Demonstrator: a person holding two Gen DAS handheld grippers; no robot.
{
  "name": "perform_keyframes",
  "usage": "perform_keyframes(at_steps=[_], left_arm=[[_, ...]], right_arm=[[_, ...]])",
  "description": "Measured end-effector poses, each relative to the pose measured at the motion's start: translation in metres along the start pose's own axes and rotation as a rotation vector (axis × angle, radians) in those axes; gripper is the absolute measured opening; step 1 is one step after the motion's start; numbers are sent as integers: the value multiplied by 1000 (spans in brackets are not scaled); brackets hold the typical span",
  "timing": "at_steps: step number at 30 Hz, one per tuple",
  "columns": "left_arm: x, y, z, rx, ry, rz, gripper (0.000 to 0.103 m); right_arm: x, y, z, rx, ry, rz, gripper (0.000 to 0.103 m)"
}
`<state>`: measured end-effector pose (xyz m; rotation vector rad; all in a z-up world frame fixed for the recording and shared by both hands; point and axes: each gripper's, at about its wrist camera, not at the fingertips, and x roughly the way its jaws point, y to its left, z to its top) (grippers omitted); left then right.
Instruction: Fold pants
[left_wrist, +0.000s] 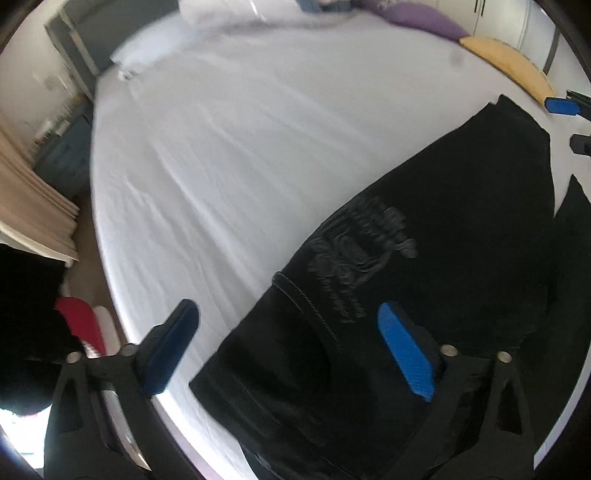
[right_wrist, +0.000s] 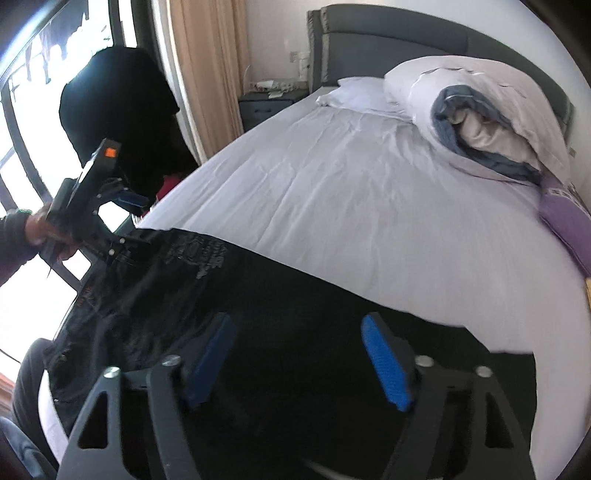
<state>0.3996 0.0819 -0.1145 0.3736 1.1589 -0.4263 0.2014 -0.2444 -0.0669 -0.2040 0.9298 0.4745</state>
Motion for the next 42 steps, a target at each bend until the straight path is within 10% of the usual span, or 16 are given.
perform_keyframes(at_steps=[12,15,18,42], left_arm=[[77,41,25,-20,131,-166,61],[74,39,20,-32,115,-195,16],[69,26,17,-5,89,-156,10],[-95,-91,-79,218,-300,101,9]], right_arm=[[73,-2,29,-62,40,84,63],[87,2,34,-99,66,81,57],[101,10,44,-153,97,74,54],[170,43,79,-494,325,73,39]])
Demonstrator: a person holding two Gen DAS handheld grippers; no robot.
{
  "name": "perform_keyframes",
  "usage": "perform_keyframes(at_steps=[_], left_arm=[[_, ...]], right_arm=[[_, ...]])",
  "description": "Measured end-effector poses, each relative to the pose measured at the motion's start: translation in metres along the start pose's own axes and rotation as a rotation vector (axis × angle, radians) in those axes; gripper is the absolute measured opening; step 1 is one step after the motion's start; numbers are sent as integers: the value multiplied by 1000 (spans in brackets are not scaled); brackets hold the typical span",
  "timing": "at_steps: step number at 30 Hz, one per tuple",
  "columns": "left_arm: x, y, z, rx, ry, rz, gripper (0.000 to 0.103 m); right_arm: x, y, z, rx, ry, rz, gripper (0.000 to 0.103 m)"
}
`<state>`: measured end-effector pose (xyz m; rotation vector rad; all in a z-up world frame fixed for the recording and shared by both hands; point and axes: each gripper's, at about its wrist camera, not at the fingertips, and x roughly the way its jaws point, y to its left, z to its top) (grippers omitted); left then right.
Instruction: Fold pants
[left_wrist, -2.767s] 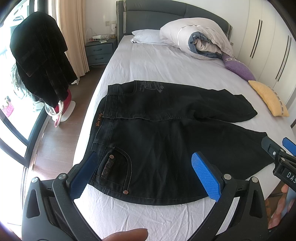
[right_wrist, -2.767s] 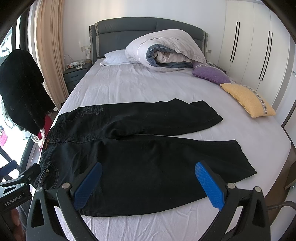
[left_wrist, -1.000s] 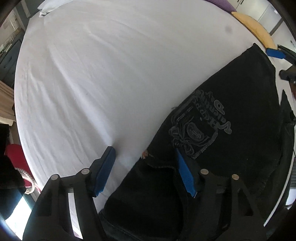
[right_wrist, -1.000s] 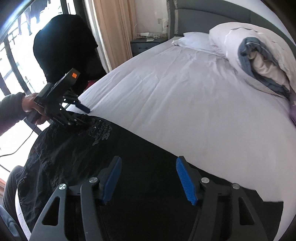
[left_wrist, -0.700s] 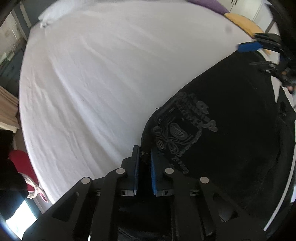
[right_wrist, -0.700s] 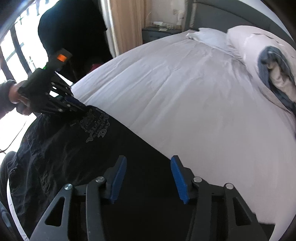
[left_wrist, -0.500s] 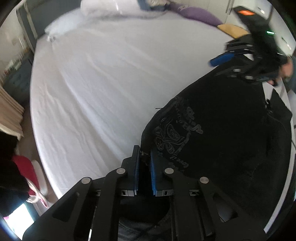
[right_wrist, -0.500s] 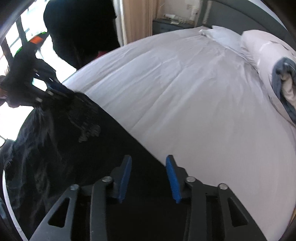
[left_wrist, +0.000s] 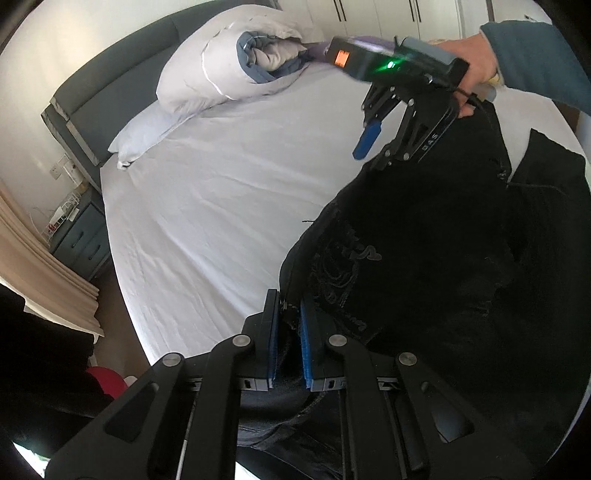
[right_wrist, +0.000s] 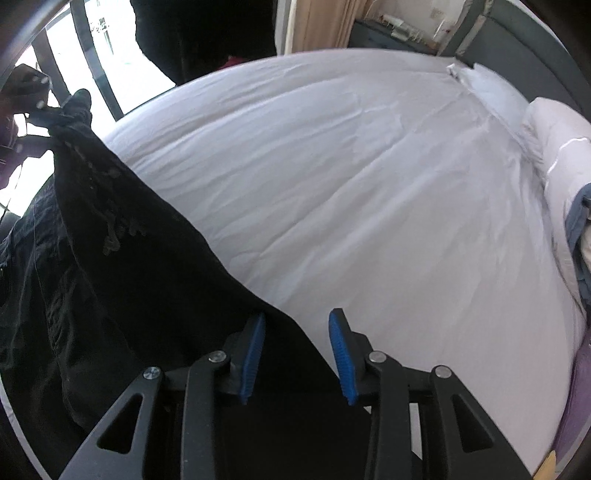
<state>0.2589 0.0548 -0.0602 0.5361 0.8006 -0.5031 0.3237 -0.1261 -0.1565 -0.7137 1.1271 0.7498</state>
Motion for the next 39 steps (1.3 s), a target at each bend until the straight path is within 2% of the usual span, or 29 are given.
perform_keyframes(at_steps=[8,9,11,12,13,21,25,31,35,39], left_arm=[[-16,3,-8,-14,-19,-2,9],[-15,6,-7,-21,-17,-5,9],[-7,21,-5,-32,-18,-6,9],[-8,19,-7,-34,-19,-7,9],[-8,18,-7,-33,-19,-6,9],[-7,25,-6,-52,-22,-5,9],[-11,25,-7,-64,-30,3,9],[-25,21,-12,-95,-47,22,9],[-46,9,-16,-96,-65,32,9],[-75,-11,-24,-96,-91,36,9]], right_arm=[[16,-12,4,7,60,35,38],[18,-11,2,3,67,39,36],[21,-11,4,-2,80,57,22],[22,-10,4,-9,84,53,19],[22,-11,5,-14,86,50,11],[12,-17,3,37,44,51,4],[-1,-23,-5,119,-11,77,3],[-34,-23,-25,303,-163,155,3],[-59,6,-53,363,-240,205,3],[-74,44,-65,454,-307,283,3]])
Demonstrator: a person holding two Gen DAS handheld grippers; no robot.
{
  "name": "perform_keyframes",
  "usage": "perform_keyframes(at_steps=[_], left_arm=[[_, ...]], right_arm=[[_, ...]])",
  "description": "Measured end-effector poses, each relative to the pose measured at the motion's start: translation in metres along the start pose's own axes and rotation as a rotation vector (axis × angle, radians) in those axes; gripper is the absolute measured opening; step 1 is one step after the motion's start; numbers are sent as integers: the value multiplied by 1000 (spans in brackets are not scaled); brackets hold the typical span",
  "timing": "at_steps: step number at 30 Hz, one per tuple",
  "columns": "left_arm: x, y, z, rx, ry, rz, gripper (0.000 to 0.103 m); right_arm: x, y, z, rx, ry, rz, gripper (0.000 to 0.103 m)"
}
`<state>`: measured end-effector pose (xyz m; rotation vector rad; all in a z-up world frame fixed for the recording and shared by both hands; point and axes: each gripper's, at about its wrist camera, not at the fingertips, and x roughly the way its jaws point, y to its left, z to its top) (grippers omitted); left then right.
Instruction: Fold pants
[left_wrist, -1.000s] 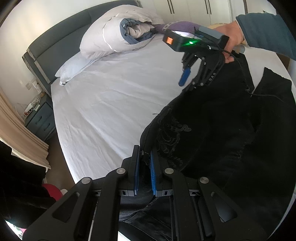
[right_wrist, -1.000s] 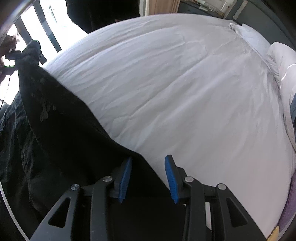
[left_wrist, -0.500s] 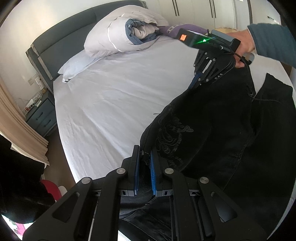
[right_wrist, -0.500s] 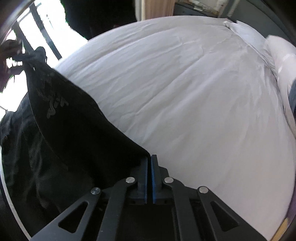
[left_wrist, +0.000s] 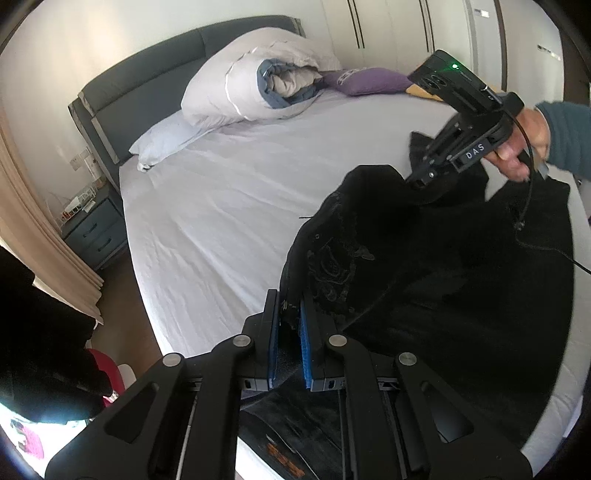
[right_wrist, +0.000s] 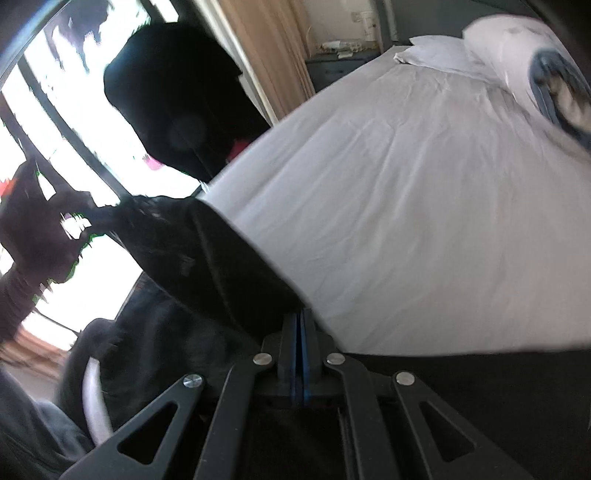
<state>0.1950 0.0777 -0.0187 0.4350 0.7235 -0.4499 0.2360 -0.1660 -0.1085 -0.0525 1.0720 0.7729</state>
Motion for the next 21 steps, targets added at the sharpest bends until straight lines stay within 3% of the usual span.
perform_keyframes(at_steps=[5,12,16,21], left_arm=[[-36,-28,-19,-16,-10,-15,9],[-76,-78,-58,2,1,-73,9],[-91,-121,-83,100,21,-124,9],[-98,-176,-123,239,90,-171,9]], right_arm=[[-15,23,-40,202,-72,105,3],[-47,41,-94,287,-108,217,3],[-53,67,-124,209,-30,184,3],[-32,96,-174,64,144,46,3]])
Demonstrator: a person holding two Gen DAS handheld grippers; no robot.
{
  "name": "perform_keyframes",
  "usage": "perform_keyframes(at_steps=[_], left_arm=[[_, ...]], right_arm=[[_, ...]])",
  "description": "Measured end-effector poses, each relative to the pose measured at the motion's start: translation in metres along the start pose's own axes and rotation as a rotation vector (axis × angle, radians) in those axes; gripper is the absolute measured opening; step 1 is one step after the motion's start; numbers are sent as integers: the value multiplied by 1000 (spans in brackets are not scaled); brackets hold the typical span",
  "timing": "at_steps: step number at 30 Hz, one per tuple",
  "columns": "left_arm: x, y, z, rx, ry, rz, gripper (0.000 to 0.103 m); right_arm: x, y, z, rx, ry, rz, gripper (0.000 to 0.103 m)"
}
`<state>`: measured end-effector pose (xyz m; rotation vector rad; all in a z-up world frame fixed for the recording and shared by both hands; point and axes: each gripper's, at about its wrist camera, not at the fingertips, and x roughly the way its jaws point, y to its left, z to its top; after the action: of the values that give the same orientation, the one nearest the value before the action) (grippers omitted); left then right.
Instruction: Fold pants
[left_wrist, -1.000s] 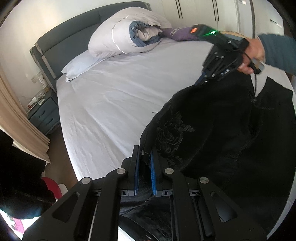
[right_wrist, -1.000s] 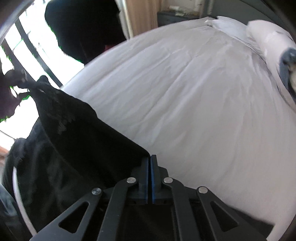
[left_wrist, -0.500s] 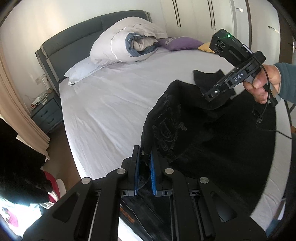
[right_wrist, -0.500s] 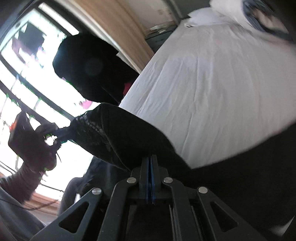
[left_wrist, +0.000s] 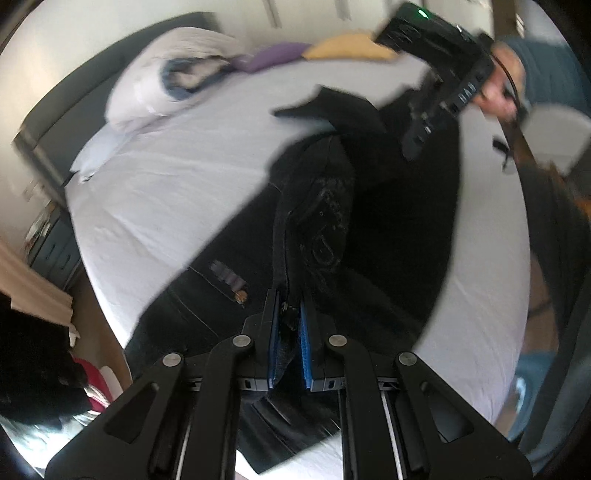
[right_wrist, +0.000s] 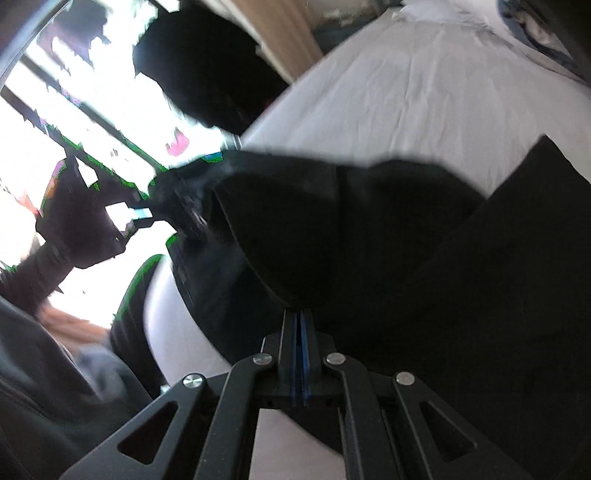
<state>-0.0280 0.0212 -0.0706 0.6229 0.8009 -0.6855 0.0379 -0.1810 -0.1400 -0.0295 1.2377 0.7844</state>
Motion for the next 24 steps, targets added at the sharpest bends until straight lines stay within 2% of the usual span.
perform_keyframes(at_steps=[5,7,10,12,14,17,24], left_arm=[[4,-40,-37,67,63,-22,9],[3,-47,-48,60,74,-27,9],[2,-58,-57,84,80,-12,8],[1,-61,-61,104,78,4,8],[0,-59,-66,81,66,-1,8],[-4,-54,-67,62,46,-1,8],[0,-38,-60,100,42,-3,8]], right_arm=[[30,21,-36,-132,122,-197,3],[34,25,-47,-160,120,-236,3],[42,43,-50,-266,128,-347,3],[46,64,-54,-383,148,-450,3],[52,77,-59,-480,161,-530,3],[54,83,-64,-526,158,-578,3],[53,93,-73,-549,153,-620,3]])
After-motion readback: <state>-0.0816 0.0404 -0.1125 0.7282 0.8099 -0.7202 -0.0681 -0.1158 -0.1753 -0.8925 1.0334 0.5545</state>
